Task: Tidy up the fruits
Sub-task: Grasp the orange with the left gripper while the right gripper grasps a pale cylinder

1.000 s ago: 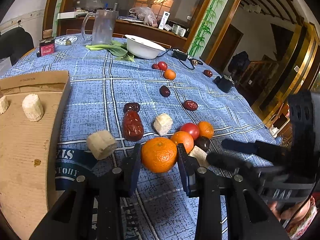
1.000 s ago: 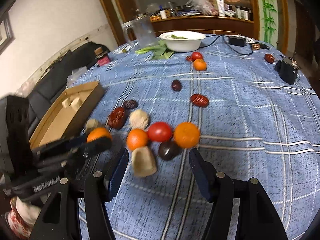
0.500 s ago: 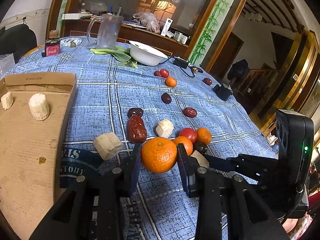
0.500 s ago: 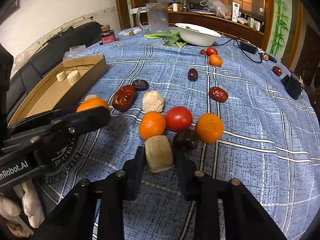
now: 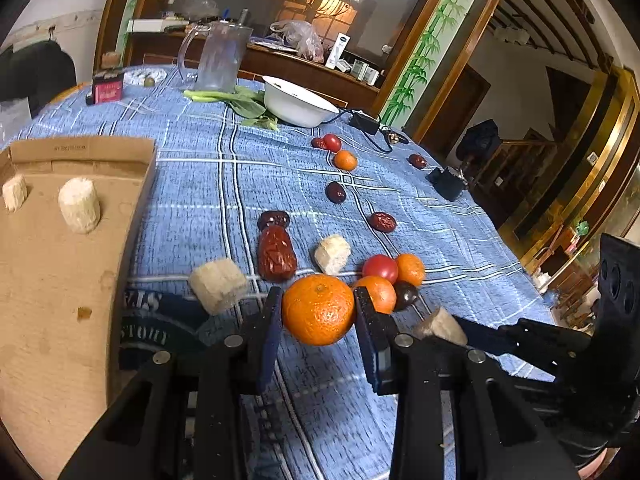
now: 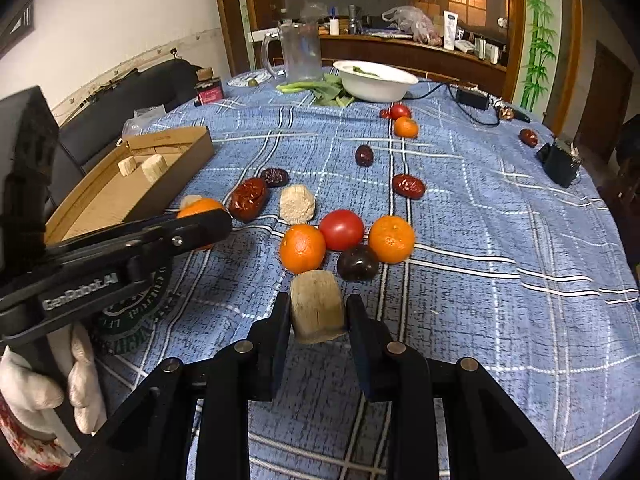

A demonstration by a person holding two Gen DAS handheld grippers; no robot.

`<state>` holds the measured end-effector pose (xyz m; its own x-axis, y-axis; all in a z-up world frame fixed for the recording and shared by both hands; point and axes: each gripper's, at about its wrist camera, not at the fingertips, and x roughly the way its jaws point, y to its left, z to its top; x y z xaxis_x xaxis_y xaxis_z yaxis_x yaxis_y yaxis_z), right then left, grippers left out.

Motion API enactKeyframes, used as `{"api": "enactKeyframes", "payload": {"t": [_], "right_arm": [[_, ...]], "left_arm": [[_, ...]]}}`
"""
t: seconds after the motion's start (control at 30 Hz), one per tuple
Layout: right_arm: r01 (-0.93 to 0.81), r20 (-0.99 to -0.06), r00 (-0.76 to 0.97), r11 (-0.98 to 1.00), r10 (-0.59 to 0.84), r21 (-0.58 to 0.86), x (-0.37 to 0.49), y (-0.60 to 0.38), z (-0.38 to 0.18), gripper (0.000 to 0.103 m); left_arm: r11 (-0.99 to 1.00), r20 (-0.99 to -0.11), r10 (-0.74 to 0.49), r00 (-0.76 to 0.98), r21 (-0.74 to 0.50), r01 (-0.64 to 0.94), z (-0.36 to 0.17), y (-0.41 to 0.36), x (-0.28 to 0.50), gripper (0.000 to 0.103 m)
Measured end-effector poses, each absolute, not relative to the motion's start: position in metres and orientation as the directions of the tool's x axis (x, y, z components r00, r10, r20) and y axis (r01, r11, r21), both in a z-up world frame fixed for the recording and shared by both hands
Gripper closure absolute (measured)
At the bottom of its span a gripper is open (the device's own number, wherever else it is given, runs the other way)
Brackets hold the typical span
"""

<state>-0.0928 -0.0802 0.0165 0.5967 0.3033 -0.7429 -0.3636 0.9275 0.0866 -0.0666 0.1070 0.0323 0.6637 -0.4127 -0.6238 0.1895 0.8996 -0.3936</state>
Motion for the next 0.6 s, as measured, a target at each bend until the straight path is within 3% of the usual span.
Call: {"api": "enactKeyframes", "payload": {"t": [0.13, 0.3, 0.43, 0.6], "right_arm": [[-0.375, -0.722, 0.619, 0.924, 0.31, 0.075, -0.101, -0.077, 0.031, 0.073], [-0.407, -0.701, 0.622, 0.909, 0.35, 0.094, -0.102, -0.06, 0.045, 0.073], [-0.457, -0.691, 0.601, 0.882, 0.402, 0.115, -0.097, -0.031, 0.056, 0.073], [-0.516, -0.664, 0.56, 0.836, 0.495, 0.188, -0.082, 0.011, 0.078, 0.072]], "left_arm": [[0.866, -0.606, -0.463, 0.647, -0.464, 0.185, 0.038, 0.123, -0.085, 0.07], [0.881, -0.608, -0.434, 0.665, -0.439, 0.175, 0.058, 0.146, -0.107, 0.069], [0.914, -0.619, -0.363, 0.696, -0.382, 0.138, 0.077, 0.176, -0.115, 0.069], [0.967, -0.653, -0.189, 0.733, -0.252, 0.025, 0.099, 0.229, -0.106, 0.069]]}}
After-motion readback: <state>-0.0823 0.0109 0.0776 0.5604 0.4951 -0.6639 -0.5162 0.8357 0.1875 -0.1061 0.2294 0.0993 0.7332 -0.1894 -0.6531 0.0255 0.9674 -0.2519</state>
